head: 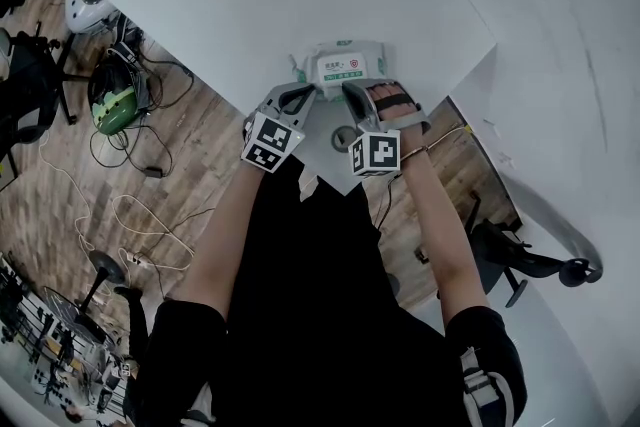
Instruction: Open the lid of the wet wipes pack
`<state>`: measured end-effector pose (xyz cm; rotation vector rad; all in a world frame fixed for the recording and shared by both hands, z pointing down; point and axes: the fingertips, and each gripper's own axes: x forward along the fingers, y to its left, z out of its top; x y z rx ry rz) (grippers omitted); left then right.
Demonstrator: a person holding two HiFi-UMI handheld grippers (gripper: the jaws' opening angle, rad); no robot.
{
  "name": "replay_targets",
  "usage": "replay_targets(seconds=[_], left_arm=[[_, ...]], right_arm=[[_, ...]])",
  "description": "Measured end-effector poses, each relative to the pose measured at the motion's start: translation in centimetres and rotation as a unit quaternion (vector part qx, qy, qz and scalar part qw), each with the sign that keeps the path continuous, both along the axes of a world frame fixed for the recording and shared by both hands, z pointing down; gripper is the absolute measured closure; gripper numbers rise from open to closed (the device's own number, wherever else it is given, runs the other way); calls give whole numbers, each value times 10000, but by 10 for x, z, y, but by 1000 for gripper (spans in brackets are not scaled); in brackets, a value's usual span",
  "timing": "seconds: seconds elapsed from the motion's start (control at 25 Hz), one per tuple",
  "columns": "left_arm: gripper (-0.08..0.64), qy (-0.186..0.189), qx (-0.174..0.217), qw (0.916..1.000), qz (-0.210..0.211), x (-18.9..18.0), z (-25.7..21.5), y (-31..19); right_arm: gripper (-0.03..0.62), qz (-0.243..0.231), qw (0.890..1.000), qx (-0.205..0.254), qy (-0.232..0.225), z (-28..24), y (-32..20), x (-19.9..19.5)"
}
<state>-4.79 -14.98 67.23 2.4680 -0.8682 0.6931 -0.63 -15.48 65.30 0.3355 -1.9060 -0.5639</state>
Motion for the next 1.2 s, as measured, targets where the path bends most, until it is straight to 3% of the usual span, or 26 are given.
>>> replay_targets(seconds=[1.2], left_arm=[[537, -34, -31, 10000, 77, -2, -4, 0]], right_arm=[[563, 189, 9997, 126, -135, -29, -11, -2]])
